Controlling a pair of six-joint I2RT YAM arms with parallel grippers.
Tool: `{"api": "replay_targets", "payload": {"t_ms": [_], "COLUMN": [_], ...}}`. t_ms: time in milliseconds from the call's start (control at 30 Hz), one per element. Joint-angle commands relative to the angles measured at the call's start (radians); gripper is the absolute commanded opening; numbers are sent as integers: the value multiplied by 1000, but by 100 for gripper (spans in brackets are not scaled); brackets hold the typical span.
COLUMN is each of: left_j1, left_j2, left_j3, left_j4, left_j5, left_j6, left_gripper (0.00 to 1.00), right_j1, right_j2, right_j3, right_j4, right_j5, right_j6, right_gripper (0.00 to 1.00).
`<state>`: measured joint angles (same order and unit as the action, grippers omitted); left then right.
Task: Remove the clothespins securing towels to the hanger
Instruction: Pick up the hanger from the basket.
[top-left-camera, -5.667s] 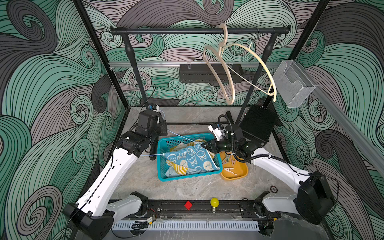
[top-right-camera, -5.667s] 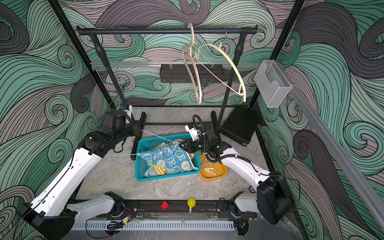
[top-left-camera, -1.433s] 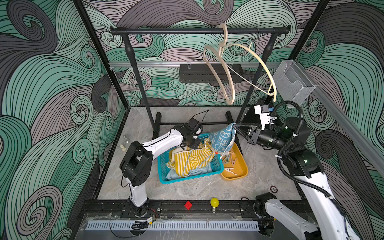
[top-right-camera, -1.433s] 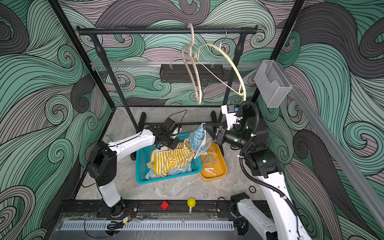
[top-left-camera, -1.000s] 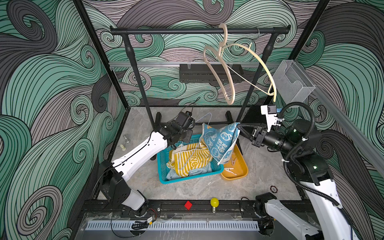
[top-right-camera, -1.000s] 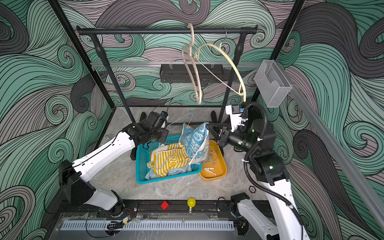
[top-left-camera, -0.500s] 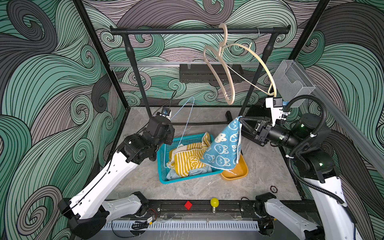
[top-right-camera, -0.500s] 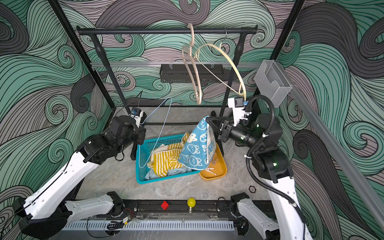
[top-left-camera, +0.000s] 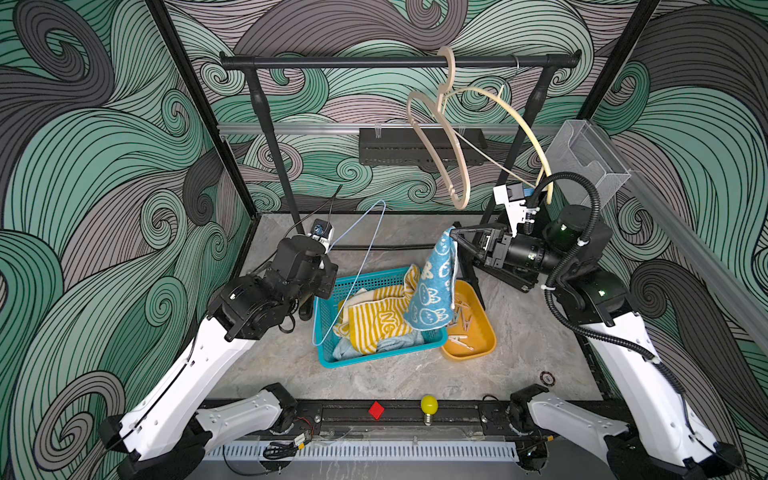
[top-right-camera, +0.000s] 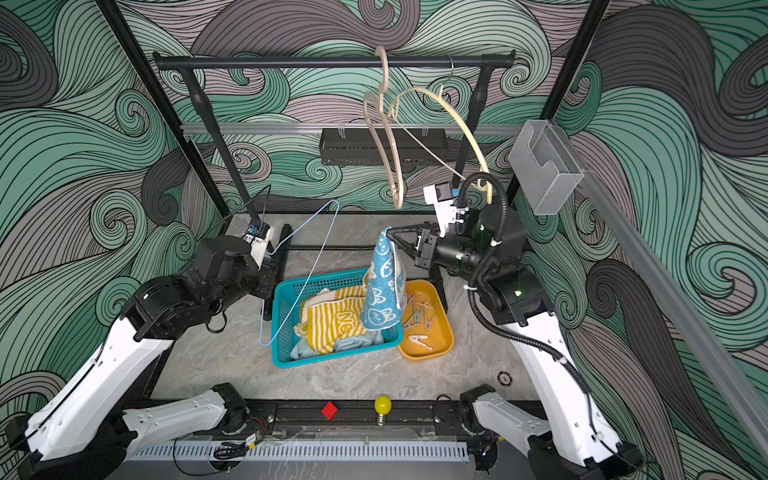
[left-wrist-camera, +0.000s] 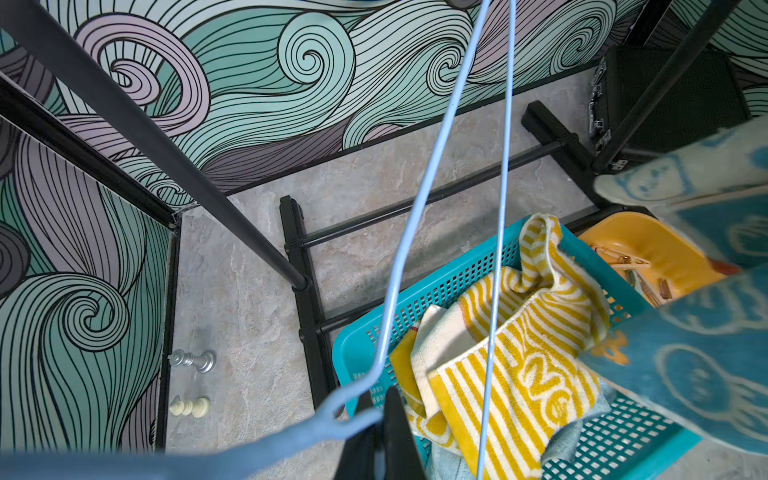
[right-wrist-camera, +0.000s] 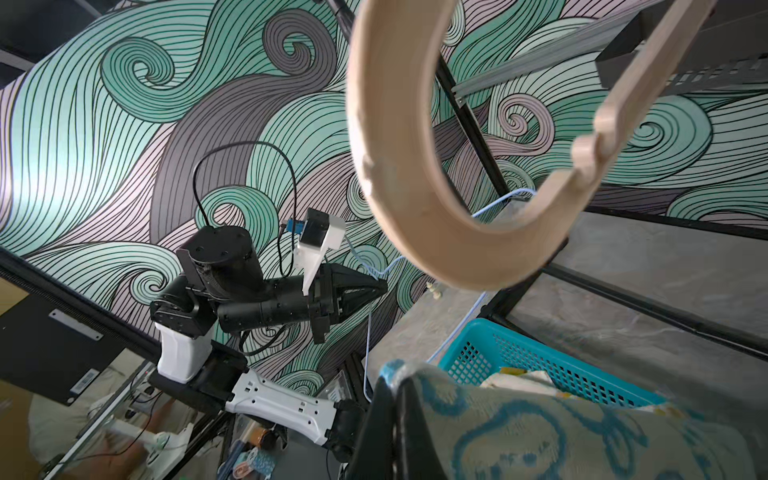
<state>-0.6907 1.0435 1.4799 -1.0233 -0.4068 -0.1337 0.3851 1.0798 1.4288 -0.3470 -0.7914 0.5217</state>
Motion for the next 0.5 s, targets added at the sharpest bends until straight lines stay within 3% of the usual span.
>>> {"api": "replay_targets", "payload": {"t_ms": [0, 467], "left_j1": [-6, -6], "left_j2": [-23, -65], "left_j3": [38, 134], "left_j4": [-57, -143], "left_j5": [11, -28], "left_j6": [36, 34], "left_gripper": [0, 0], "right_j1": [39, 203], "right_j2": [26, 174], "right_j3": [41, -20], "right_j4": [51, 122], "right_j5": [8, 87], "right_j6": [-26, -88], "right_gripper": [0, 0]}}
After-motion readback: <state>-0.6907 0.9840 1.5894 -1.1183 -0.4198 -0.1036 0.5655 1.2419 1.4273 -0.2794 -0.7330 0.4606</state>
